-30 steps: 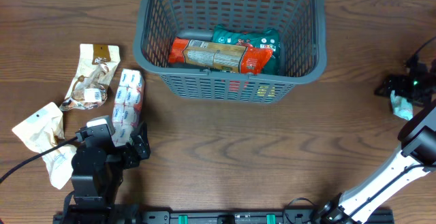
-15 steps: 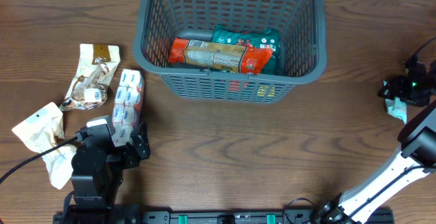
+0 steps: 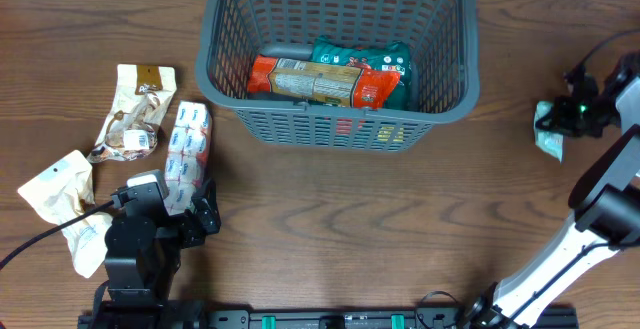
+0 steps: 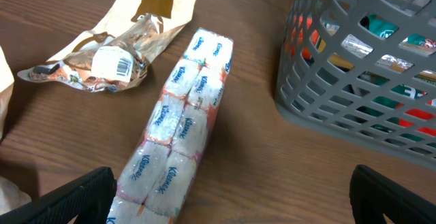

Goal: Pack container
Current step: 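Grasp the mint-green wipes packet with the right gripper and lift, then carry the wipes packet into the basket and release it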

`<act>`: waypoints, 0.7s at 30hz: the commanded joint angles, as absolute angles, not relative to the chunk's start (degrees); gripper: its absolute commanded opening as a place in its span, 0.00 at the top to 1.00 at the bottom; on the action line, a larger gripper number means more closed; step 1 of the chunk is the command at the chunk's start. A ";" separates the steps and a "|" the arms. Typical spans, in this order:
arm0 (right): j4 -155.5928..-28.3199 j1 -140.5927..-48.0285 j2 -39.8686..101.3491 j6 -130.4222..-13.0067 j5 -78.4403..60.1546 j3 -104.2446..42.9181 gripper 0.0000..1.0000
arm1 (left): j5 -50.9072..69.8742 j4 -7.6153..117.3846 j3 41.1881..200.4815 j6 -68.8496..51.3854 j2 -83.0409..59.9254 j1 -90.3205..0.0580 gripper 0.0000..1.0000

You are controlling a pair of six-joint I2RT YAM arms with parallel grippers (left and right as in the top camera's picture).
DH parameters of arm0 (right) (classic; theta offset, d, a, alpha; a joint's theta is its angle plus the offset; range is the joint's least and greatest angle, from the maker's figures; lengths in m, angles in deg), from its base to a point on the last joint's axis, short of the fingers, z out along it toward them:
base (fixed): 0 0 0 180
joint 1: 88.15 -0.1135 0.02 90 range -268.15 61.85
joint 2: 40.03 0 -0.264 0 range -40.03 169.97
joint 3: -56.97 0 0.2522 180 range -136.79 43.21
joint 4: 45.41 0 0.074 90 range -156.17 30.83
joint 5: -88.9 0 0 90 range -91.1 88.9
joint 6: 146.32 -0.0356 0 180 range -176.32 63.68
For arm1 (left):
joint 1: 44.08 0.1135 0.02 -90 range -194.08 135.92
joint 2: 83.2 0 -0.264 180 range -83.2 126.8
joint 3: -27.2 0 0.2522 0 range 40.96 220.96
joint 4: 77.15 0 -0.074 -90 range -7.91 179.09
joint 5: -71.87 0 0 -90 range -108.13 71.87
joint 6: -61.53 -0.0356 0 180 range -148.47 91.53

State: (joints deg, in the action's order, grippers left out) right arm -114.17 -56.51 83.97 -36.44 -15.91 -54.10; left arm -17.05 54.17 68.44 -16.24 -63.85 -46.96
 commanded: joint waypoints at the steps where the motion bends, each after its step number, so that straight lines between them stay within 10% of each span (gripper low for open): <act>1: -113.80 -59.81 73.37 -37.27 -18.05 -54.67 0.99 | -17.33 54.28 69.69 -15.89 -63.78 -47.17 0.01; 21: -110.94 -96.40 48.98 -18.14 -18.99 -71.61 0.99 | -17.33 55.55 69.69 -15.89 -63.78 -47.17 0.01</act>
State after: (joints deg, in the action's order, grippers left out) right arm -111.00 -91.33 48.17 -27.19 -18.12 -71.24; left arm -17.05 55.25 68.44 -16.24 -63.85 -46.96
